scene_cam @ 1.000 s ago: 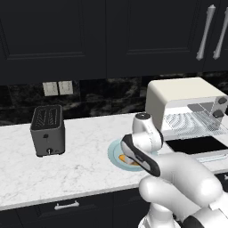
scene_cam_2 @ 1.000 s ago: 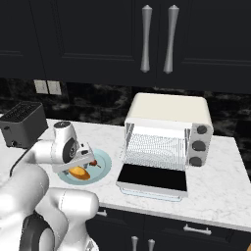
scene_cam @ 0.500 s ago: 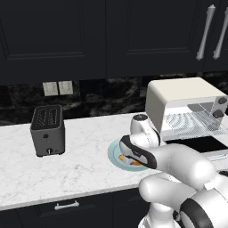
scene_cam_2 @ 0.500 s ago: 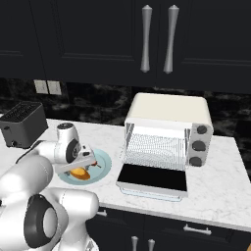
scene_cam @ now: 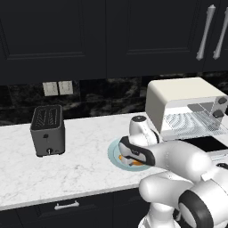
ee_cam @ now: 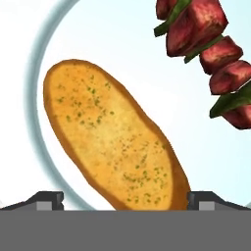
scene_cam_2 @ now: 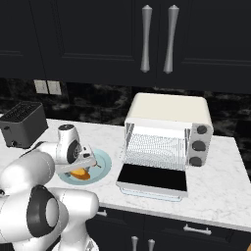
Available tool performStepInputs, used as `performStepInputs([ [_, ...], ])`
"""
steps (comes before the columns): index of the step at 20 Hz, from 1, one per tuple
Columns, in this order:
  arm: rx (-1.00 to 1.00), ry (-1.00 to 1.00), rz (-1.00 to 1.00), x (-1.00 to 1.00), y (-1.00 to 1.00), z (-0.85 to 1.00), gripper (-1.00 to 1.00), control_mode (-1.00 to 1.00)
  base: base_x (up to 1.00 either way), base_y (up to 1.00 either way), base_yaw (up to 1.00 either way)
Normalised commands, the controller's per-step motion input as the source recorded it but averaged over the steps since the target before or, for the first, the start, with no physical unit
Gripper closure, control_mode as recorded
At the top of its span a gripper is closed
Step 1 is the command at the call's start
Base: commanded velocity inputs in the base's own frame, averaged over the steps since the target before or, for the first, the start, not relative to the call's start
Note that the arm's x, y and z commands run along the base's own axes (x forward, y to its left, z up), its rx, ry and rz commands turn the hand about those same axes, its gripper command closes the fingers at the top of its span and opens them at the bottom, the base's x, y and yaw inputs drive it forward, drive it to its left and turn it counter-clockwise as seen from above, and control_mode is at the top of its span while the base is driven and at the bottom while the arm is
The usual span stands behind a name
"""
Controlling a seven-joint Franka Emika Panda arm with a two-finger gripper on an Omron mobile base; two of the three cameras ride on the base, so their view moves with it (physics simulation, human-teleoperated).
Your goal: Pick up the kebab skewer and baguette bread, and place them inside the toaster oven. Close the toaster oven door and start by setting the timer.
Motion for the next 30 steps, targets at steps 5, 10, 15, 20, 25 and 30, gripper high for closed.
performStepInputs([
  [5, 0.00, 0.00, 0.00, 0.03, 0.00, -0.06, -1.00, -1.00, 0.00, 0.00, 0.00],
  [10, 0.00, 0.00, 0.00, 0.06, 0.00, -0.04, -1.00, -1.00, 0.00, 0.00, 0.00],
  [15, 0.00, 0.00, 0.00, 0.07, 0.00, -0.07, -1.00, -1.00, 0.00, 0.00, 0.00],
  [20, 0.00, 0.00, 0.00, 0.14, 0.00, -0.07, -1.00, -1.00, 0.00, 0.00, 0.00],
  [25, 0.00, 0.00, 0.00, 0.05, 0.00, -0.11, -1.00, -1.00, 0.00, 0.00, 0.00],
  [30, 0.00, 0.00, 0.01, 0.00, 0.00, -0.12, 1.00, -1.00, 0.00, 0.00, 0.00],
])
